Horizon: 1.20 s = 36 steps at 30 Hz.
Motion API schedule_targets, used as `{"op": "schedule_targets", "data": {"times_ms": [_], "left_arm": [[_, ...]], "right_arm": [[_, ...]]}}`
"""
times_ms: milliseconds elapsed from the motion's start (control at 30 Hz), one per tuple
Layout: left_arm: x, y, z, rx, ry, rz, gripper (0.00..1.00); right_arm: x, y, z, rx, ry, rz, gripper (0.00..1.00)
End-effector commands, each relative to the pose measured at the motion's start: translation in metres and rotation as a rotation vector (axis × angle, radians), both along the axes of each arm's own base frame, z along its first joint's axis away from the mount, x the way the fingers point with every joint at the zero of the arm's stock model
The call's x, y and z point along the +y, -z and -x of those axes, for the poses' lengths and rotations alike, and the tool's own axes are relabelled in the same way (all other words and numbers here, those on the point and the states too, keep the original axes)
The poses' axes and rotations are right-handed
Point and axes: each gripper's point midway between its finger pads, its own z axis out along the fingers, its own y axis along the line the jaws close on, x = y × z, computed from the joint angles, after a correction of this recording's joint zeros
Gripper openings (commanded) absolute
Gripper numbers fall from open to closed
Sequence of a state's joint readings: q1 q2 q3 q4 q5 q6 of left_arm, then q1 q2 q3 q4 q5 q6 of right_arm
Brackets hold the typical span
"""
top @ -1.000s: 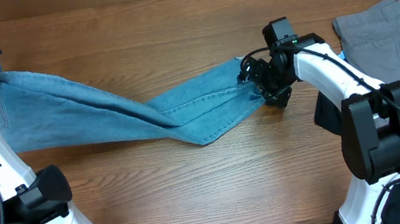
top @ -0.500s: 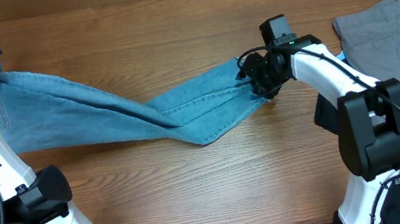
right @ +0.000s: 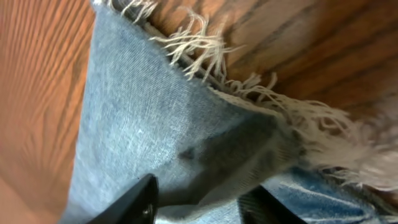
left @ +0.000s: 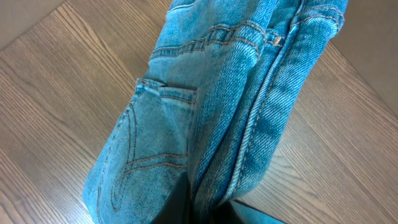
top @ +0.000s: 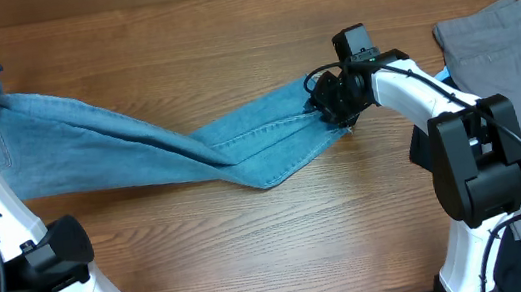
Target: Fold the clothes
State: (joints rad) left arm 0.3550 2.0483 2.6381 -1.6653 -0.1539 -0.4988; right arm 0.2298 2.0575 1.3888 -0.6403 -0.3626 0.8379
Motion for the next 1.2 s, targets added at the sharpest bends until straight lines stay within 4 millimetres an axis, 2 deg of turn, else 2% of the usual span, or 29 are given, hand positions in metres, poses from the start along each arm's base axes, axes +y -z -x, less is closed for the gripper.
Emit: {"op": "schedule_targets", "data": {"times_ms": [0, 167, 433, 467, 633, 733, 967, 1167], "left_arm": [[-0.002, -0.007, 0.0, -0.019, 0.001, -0.016, 0.05], [-0.002, -0.007, 0.0, -0.019, 0.001, -0.016, 0.05], [-0.002, -0.007, 0.0, -0.018, 0.001, -0.015, 0.05], [-0.002, -0.007, 0.0, -0.018, 0.001, -0.015, 0.05], [-0.002, -0.007, 0.0, -0.018, 0.001, -0.015, 0.05], [-0.001, -0.007, 0.0, -0.017, 0.0, -0.017, 0.05], [-0.001, -0.004, 0.0, -0.01, -0.001, -0.015, 0.05], [-0.001, -0.004, 0.0, -0.009, -0.001, -0.014, 0.05]], "right_arm": [[0.001, 0.007, 0.002, 0.009, -0.007, 0.004, 0.41], [-0.002, 0.009, 0.002, 0.009, -0.004, 0.024, 0.41], [-0.003, 0.009, 0.003, 0.017, -0.004, 0.027, 0.05], [-0.003, 0.01, 0.005, 0.023, -0.004, 0.029, 0.04], [-0.01, 0.008, 0.007, 0.03, -0.033, 0.057, 0.04], [-0.023, -0.005, 0.006, 0.052, -0.034, 0.109, 0.04], [-0.023, -0.039, 0.001, 0.043, -0.106, 0.123, 0.04], [-0.028, -0.057, 0.003, 0.067, -0.115, 0.13, 0.04]]}}
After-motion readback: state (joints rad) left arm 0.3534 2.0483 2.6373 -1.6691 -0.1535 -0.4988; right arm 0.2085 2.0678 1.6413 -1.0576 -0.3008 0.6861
